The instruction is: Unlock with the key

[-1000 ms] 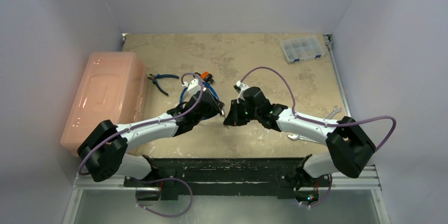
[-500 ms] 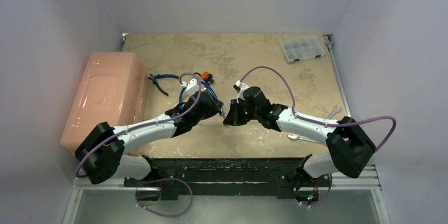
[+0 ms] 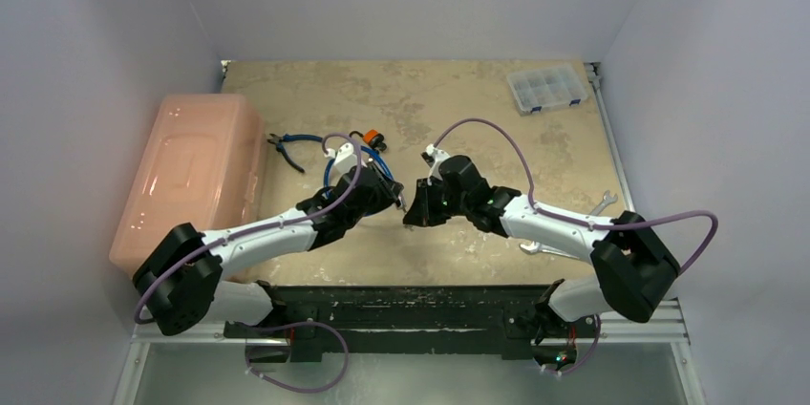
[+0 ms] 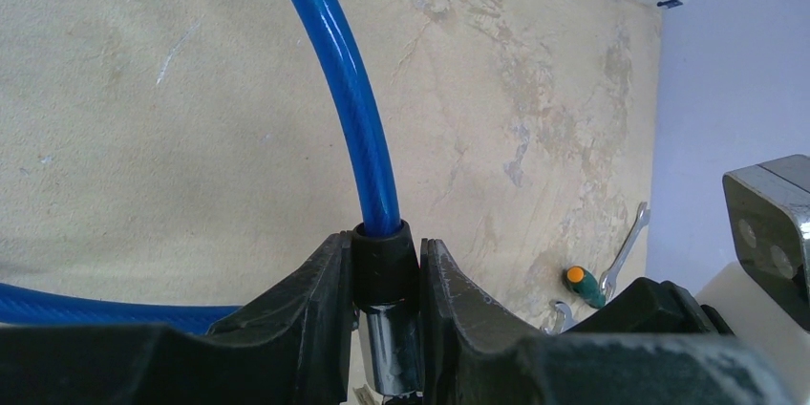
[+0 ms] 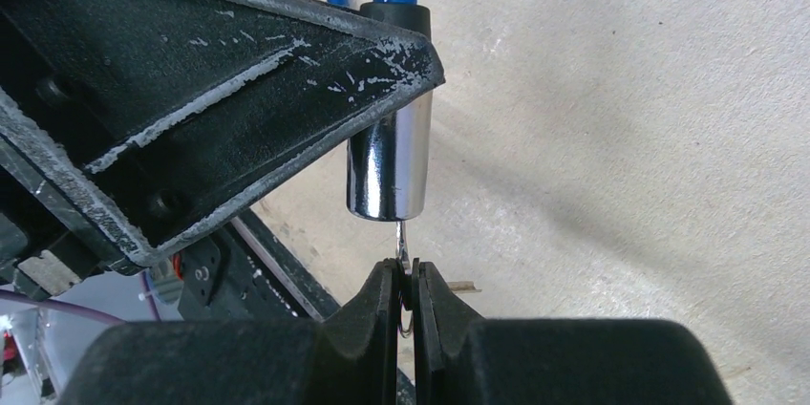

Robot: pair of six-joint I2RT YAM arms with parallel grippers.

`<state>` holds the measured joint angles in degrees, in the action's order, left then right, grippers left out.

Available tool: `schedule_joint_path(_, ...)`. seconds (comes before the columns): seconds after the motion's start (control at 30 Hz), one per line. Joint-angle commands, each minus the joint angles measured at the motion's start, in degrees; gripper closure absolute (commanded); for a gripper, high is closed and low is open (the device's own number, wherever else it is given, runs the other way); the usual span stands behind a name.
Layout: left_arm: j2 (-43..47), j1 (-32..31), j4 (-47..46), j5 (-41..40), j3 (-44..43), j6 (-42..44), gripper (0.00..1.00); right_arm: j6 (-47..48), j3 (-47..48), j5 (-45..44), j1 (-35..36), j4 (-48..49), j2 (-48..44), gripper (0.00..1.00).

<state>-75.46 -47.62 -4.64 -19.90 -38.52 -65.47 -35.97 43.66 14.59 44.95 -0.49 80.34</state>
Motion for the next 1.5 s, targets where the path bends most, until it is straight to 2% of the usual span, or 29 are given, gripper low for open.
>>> schedule_joint_path(0.0,1.96,-0.23,-3.21,1.09,0.77,0.17,1.0,0.46,5.41,-0.43,-0.64,1.71,-0.45,1.0)
schedule_joint_path(0.17,2.41,-0.2,-4.1,1.26,1.71,0.24,1.0,-0.19,7.13,-1.09,-0.98,0.58,0.85,1.0)
schedule_joint_path(0.47,3.25,-0.2,-7.38,2.06,3.39,0.34,1.0,-1.42,9.35,3.12,-1.68,0.66,3.61,1.0)
schedule_joint_path(0.83,3.4,-0.25,-6.98,3.52,3.63,-0.8,1.0,2.55,12.61,1.15,-2.88,-1.5,5.38,1.0)
schedule_joint_path(1.13,0.96,-0.37,-9.28,7.27,4.24,-3.93,1.0,4.81,12.04,2.07,-3.11,5.39,6.08,1.0)
schedule_joint_path(1.17,0.53,-0.37,-9.28,7.12,4.08,-3.94,1.0,5.23,12.2,2.56,-3.11,5.65,6.33,0.98)
schedule_joint_path(1.3,-0.35,-0.31,-7.86,3.76,2.85,-3.68,1.0,6.81,11.84,3.57,-3.18,4.99,5.35,0.62)
schedule_joint_path(1.47,-2.61,0.1,-6.31,-1.04,-0.47,-2.75,1.0,7.87,8.14,4.19,-3.18,3.36,1.24,0.45)
